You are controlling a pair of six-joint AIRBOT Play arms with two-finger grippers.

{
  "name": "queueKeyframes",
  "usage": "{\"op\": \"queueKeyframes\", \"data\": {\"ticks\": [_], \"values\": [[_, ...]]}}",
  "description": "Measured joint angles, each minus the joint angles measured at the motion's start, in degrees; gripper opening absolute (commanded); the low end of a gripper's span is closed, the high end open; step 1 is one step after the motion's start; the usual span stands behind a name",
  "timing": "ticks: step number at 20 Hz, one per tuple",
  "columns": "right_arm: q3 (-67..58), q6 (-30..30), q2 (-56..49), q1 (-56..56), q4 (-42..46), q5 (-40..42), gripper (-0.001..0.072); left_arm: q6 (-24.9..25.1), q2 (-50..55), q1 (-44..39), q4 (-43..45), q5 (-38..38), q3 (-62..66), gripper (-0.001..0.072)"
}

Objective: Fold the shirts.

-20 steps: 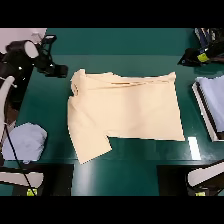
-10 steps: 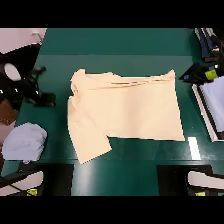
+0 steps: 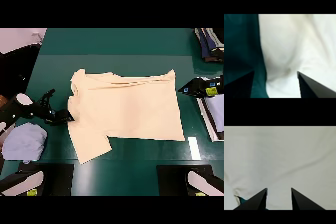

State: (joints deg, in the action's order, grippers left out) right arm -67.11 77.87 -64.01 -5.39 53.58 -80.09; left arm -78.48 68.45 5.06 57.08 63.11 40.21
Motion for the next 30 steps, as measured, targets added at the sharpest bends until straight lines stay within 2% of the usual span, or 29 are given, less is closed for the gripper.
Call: {"op": "queueKeyframes", "data": {"ticks": [1,2,4,5,13,15,16,19,20,22,29,30], "values": [[0.3,0.0,0.4,0.0,0.0,0.2,0.0359,0.2,0.0,0.0,-1.2,-0.5,-0.7,0.0614],[0.5,0.0,0.7,0.0,0.0,0.3,0.0359,0.4,-0.1,0.0,-1.8,-1.0,-1.4,0.0374],[0.8,0.0,1.1,0.0,0.0,0.6,0.0359,0.7,0.1,-0.1,-1.8,-1.7,-2.5,0.0048],[0.8,0.0,1.2,0.0,0.1,0.6,0.0359,1.1,0.0,-0.1,-2.1,-1.8,-2.7,0.0025],[4.9,1.2,2.4,-4.6,6.2,-3.7,0.0363,3.2,-5.8,-0.1,-2.9,-0.4,-0.2,0.0024],[10.1,1.5,3.8,-9.1,7.9,-4.2,0.0519,3.4,-8.2,-0.1,-2.9,-0.1,0.3,0.0024],[13.4,1.5,4.5,-11.8,9.1,-4.5,0.052,3.4,-9.0,-0.1,-2.8,0.1,0.5,0.0024],[23.5,1.6,5.5,-19.7,11.8,-4.2,0.0497,3.4,-10.3,-0.1,-2.8,0.4,0.7,0.0024],[26.4,1.5,5.7,-21.8,12.0,-3.5,0.0443,3.4,-10.5,-0.1,-2.8,0.5,0.8,0.0024],[31.6,0.9,5.9,-24.9,12.4,-1.4,0.0436,3.5,-10.8,-0.1,-2.9,0.5,0.9,0.0024],[38.8,-1.0,3.0,-24.1,7.5,2.9,0.0424,3.5,-11.1,-0.1,-2.9,0.5,0.9,0.0025],[38.8,-1.1,2.0,-23.0,7.4,3.2,0.0354,3.5,-11.1,-0.1,-2.9,0.5,0.9,0.0024]]}}
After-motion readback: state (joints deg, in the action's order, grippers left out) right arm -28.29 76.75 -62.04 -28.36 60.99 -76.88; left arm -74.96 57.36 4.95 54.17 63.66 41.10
